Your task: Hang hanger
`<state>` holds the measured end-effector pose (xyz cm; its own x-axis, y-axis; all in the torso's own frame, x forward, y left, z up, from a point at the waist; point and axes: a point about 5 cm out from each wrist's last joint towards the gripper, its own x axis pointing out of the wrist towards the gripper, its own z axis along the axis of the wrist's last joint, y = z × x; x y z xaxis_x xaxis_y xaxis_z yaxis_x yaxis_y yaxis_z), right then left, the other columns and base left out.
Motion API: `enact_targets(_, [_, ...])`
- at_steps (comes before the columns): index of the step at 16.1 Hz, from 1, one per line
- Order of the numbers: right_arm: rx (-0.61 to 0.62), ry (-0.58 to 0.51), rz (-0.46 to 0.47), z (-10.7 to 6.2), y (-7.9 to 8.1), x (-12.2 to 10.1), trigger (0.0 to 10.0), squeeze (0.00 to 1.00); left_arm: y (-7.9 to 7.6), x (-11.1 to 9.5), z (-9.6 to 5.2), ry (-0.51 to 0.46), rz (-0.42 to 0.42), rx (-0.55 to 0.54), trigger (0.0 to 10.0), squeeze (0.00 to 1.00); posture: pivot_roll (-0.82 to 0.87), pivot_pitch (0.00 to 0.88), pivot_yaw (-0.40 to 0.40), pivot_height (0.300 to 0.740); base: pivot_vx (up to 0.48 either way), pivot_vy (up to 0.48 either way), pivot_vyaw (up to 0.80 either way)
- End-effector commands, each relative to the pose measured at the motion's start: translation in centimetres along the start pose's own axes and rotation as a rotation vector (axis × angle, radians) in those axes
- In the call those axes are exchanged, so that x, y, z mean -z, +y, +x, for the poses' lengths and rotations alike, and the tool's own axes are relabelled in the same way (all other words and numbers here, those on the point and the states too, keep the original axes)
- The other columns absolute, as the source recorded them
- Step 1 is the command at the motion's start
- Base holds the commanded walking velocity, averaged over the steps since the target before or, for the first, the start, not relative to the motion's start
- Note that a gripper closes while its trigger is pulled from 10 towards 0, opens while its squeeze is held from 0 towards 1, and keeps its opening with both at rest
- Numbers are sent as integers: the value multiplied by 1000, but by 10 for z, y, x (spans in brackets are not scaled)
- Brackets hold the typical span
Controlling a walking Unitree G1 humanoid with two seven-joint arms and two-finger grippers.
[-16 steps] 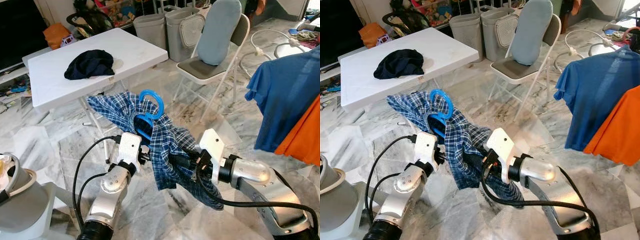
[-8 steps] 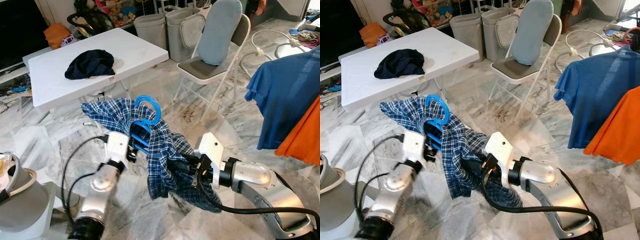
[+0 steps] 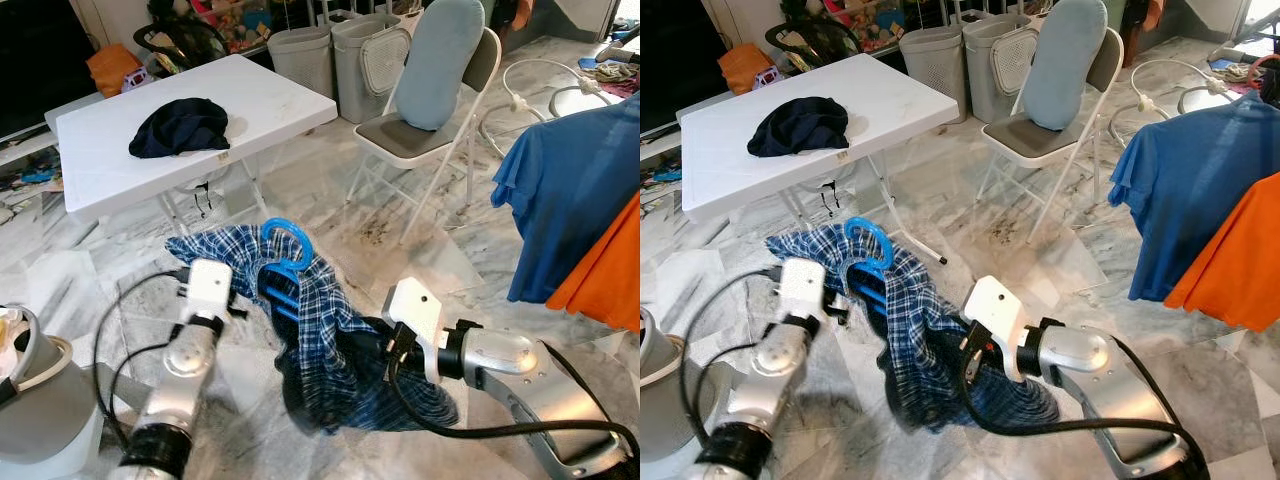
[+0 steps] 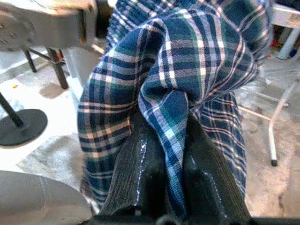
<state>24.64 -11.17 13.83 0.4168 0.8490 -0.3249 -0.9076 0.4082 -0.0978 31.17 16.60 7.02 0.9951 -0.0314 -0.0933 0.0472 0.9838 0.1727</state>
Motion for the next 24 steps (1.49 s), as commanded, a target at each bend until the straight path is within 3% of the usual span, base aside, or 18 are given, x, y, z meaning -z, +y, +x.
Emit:
enact_targets(1, [41,-11,-54,6,-6,-6,10000,0,-1,-6,1,-25,-19,16,0,0,-167,0,134,740,0,0,0])
enact_targets(2, [108,10,-68,10,-14,-4,10000,0,-12,-11,-1,-44,-39,68,0,0,-167,0,134,740,0,0,0])
enact_targets(3, [171,22,-98,13,-22,-3,10000,0,-25,-15,-6,-62,-67,119,10000,0,-167,0,134,740,0,0,0])
enact_targets(4, [255,21,-109,16,-32,-3,10000,0,-35,-17,-12,-73,-101,154,10000,1000,-167,0,134,740,0,0,0])
enact_targets(5, [347,4,-64,20,-43,-5,10000,0,-46,-19,-20,-84,-116,197,10000,1000,-162,0,134,740,0,0,0])
enact_targets(6, [364,1,-65,21,-46,-6,10000,0,-50,-19,-23,-88,-114,211,10000,1000,-162,0,134,740,0,0,0])
enact_targets(8, [356,-25,-65,32,-45,-12,10000,0,-72,-22,-29,-120,-92,341,10000,1000,-146,0,128,740,0,0,0])
enact_targets(9, [326,-33,-73,34,-41,-14,10000,0,-75,-23,-28,-126,-71,357,10000,1000,-144,0,127,740,0,0,0])
enact_targets(14, [148,-63,-100,27,-19,-17,10000,0,-63,-32,-10,-122,-31,301,10000,1000,-162,0,142,740,0,0,0])
enact_targets(16, [101,-56,-97,24,-11,-14,10000,0,-56,-32,-6,-126,27,258,10000,1000,-168,0,149,740,0,0,0])
enact_targets(17, [97,-55,-96,23,-10,-14,10000,0,-55,-31,-6,-119,39,254,10000,0,-166,0,148,740,0,0,0])
enact_targets(20, [75,-66,-95,24,-8,-17,10000,0,-54,-28,-6,-107,48,239,10000,0,-165,0,144,740,0,0,0])
enact_targets(21, [78,-63,-94,24,-9,-16,10000,0,-53,-28,-6,-105,51,236,3725,0,-164,0,143,740,0,0,0])
enact_targets(22, [79,-60,-93,23,-10,-15,10000,0,-51,-26,-6,-99,60,228,0,0,-162,0,141,740,0,0,0])
enact_targets(24, [75,-57,-80,21,-9,-13,10000,0,-41,-19,-6,-68,69,189,0,0,-162,0,141,740,0,0,0])
